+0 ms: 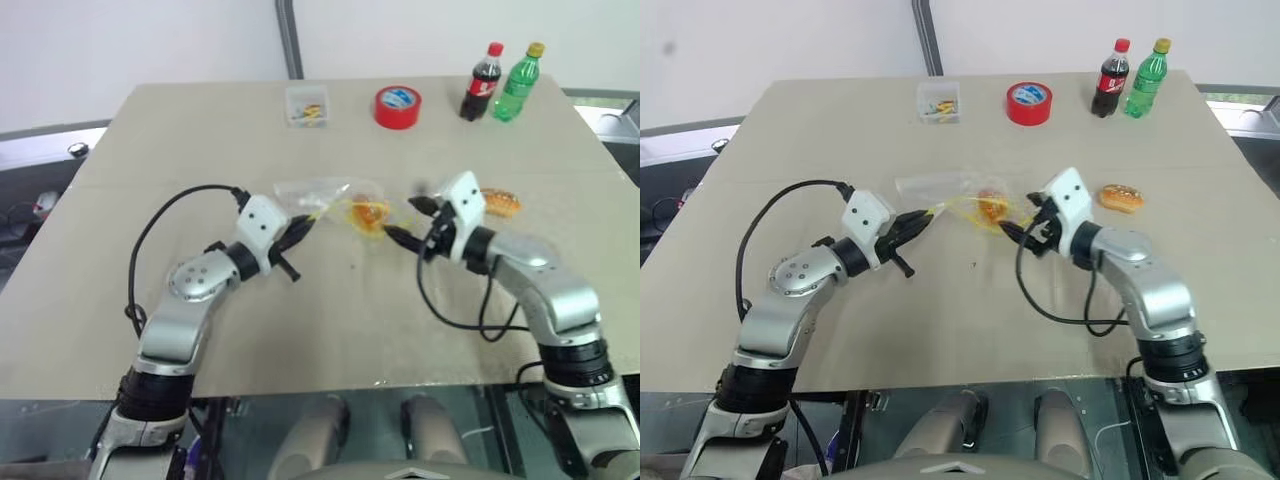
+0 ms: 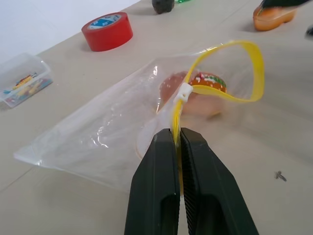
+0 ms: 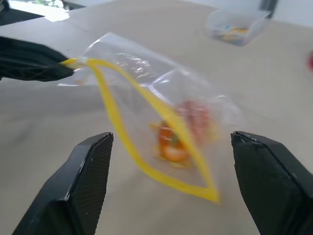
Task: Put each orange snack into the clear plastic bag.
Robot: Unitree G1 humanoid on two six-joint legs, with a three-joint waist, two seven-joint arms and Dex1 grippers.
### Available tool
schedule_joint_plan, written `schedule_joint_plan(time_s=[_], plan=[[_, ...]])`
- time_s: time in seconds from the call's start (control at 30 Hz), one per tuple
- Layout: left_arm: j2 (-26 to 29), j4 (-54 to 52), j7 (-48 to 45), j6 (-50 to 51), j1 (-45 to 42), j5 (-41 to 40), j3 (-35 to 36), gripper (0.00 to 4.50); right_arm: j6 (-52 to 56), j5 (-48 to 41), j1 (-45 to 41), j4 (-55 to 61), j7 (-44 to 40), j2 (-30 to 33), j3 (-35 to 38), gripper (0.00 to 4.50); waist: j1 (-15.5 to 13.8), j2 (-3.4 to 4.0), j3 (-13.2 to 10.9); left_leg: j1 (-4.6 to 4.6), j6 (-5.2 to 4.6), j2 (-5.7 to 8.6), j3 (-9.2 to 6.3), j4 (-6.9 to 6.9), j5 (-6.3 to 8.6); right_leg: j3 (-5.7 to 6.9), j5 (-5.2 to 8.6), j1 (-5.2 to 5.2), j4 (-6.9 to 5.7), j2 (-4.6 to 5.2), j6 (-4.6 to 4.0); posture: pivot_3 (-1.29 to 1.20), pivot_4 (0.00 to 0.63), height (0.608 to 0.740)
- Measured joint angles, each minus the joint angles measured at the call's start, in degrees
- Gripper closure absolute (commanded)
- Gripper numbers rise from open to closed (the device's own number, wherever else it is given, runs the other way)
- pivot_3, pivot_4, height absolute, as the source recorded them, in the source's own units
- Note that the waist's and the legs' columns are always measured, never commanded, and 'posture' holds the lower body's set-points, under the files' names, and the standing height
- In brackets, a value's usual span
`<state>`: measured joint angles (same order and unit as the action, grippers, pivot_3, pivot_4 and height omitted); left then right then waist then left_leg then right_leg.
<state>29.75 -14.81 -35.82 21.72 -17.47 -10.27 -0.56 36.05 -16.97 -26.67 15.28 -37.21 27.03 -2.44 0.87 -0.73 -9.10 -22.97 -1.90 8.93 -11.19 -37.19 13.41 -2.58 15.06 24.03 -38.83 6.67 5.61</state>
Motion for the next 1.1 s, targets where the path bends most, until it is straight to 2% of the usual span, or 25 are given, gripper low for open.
schedule_joint_plan(time_s=[0.07, 0.17, 0.2, 0.23, 0.3, 0.33, 0.43, 0.53, 0.67, 0.7, 0.77, 0.8, 0.87, 1.0, 1.1], plan=[[0.1, 0.8, 0.0, 0.0, -0.6, 0.0, 0.1, 4.50, -6.9, 5.7, -0.9, -6.1, 0.6, 6.6, 0.7, 0.01, -0.2, -0.01, 0.0, 0.00, 0.00, 0.05, 0.02, -0.03, 0.00, 0.01, 0.00, -0.03, 0.02, 0.04, 0.00, 0.00, 0.150, 0.710], [0.1, 1.2, 0.0, 0.0, -0.6, 0.0, 0.1, 4.50, -14.8, 11.1, -2.7, -16.4, 0.3, 11.9, 0.5, 0.01, -0.2, -0.03, 0.0, -0.02, -0.01, 0.11, 0.05, -0.04, 0.00, -0.01, 0.00, -0.02, 0.04, 0.10, 0.01, 0.00, 0.150, 0.710], [0.2, 1.3, 0.0, 0.0, -0.6, 0.1, 0.0, 4.50, -20.2, 13.8, -5.2, -24.5, -0.1, 13.5, -1.0, 0.01, -0.1, -0.03, 0.0, -0.01, -0.01, 0.11, 0.08, -0.04, 0.00, -0.04, 0.00, -0.02, 0.04, 0.11, 0.01, 0.00, 0.150, 0.710], [0.1, 1.4, 0.0, -0.1, -0.7, 0.2, -0.2, 4.50, -24.3, 16.2, -8.0, -33.6, -0.3, 14.2, -1.3, 0.01, 0.1, -0.04, 0.0, 0.00, -0.01, 0.08, 0.14, -0.02, -0.01, -0.09, 0.00, -0.01, 0.03, 0.09, 0.00, 0.00, 0.150, 0.710], [0.1, 1.4, 0.0, -0.1, -0.6, 0.3, -0.1, 4.50, -27.7, 17.5, -9.6, -39.7, -0.7, 14.3, -1.9, 0.01, 0.2, -0.05, 0.0, 0.01, 0.00, -0.06, 0.17, -0.02, 0.00, -0.12, 0.00, -0.01, 0.05, 0.12, -0.01, 0.00, 0.150, 0.710], [0.1, 1.1, 0.0, -0.1, -0.3, 0.3, -0.2, 4.50, -31.8, 18.9, -13.5, -49.1, -1.1, 13.3, -2.9, 0.01, 0.6, -0.04, 0.0, 0.02, 0.00, -0.08, 0.22, -0.01, -0.01, -0.16, 0.00, 0.01, 0.04, 0.10, -0.01, 0.00, 0.150, 0.710], [0.2, -0.4, 0.1, 0.3, 0.4, 0.4, -0.2, 4.50, -36.5, 19.3, -20.2, -64.1, -3.2, 11.5, -3.2, 0.01, 1.1, -0.04, -0.1, 0.00, 0.00, -0.05, 0.25, -0.02, -0.01, -0.18, 0.00, 0.00, 0.07, 0.02, -0.01, 0.00, 0.150, 0.710], [0.3, -0.9, 0.6, 0.9, 1.2, 0.5, 0.0, 4.50, -39.0, 19.1, -23.7, -71.8, -4.4, 10.4, -2.8, 0.01, 1.3, -0.04, -0.1, -0.01, -0.01, -0.04, 0.22, -0.02, -0.01, -0.18, 0.00, -0.01, 0.10, 0.00, -0.01, 0.00, 0.150, 0.710], [0.6, -3.3, 1.2, 1.6, 3.1, 0.7, 0.0, 4.50, -40.2, 18.8, -26.6, -78.8, -5.0, 9.9, -1.0, 1.82, 1.2, -0.03, -0.1, -0.01, 0.00, -0.04, 0.17, -0.02, -0.01, -0.14, 0.00, -0.01, 0.08, -0.01, -0.01, 0.00, 0.150, 0.710], [0.6, -3.4, 1.3, 1.6, 3.2, 0.8, 0.0, 4.50, -40.3, 18.7, -26.8, -79.3, -5.1, 9.9, -0.7, 2.39, 1.2, -0.03, -0.1, -0.01, 0.00, -0.04, 0.17, -0.02, -0.01, -0.14, 0.00, -0.01, 0.06, -0.02, -0.01, 0.00, 0.150, 0.710], [0.7, -3.9, 1.5, 1.7, 3.3, 0.9, 0.0, 4.50, -40.1, 18.1, -26.9, -79.4, -6.6, 9.9, 0.4, 3.23, 1.2, -0.03, -0.1, -0.01, 0.00, -0.04, 0.18, -0.04, -0.01, -0.15, 0.00, -0.01, 0.05, -0.02, -0.01, 0.00, 0.150, 0.710], [0.7, -4.1, 1.7, 1.7, 3.3, 0.9, 0.1, 4.50, -39.8, 17.3, -26.7, -78.8, -7.8, 9.8, 1.0, 3.50, 1.2, -0.03, -0.1, -0.01, 0.00, -0.03, 0.18, -0.04, -0.01, -0.15, 0.00, -0.01, 0.05, -0.02, -0.01, 0.00, 0.150, 0.710], [0.7, -4.2, 1.8, 1.7, 3.2, 0.8, 0.1, 4.50, -38.3, 15.9, -24.3, -73.4, -9.8, 10.0, 1.9, 3.50, 1.2, -0.03, -0.1, -0.02, 0.00, -0.04, 0.15, -0.04, -0.01, -0.13, 0.00, 0.00, 0.06, -0.02, -0.01, 0.00, 0.150, 0.710], [0.9, -4.3, 1.8, 1.6, 3.1, 0.8, 0.5, 4.50, -24.4, 8.1, -12.0, -44.5, -13.1, 9.7, 3.6, 3.50, 1.2, 0.00, -0.1, -0.14, 0.01, -0.06, 0.11, -0.06, 0.00, -0.13, 0.00, 0.11, 0.06, 0.04, -0.01, 0.00, 0.150, 0.710], [1.3, -4.4, 1.6, 1.3, 3.2, 0.9, 0.6, 4.50, -9.2, 1.6, -2.7, -18.2, -10.4, 7.8, 3.5, 3.50, 1.1, 0.04, 0.0, -0.37, 0.01, -0.10, 0.06, -0.13, 0.00, -0.10, 0.00, 0.35, -0.02, 0.16, -0.01, 0.00, 0.150, 0.710]])
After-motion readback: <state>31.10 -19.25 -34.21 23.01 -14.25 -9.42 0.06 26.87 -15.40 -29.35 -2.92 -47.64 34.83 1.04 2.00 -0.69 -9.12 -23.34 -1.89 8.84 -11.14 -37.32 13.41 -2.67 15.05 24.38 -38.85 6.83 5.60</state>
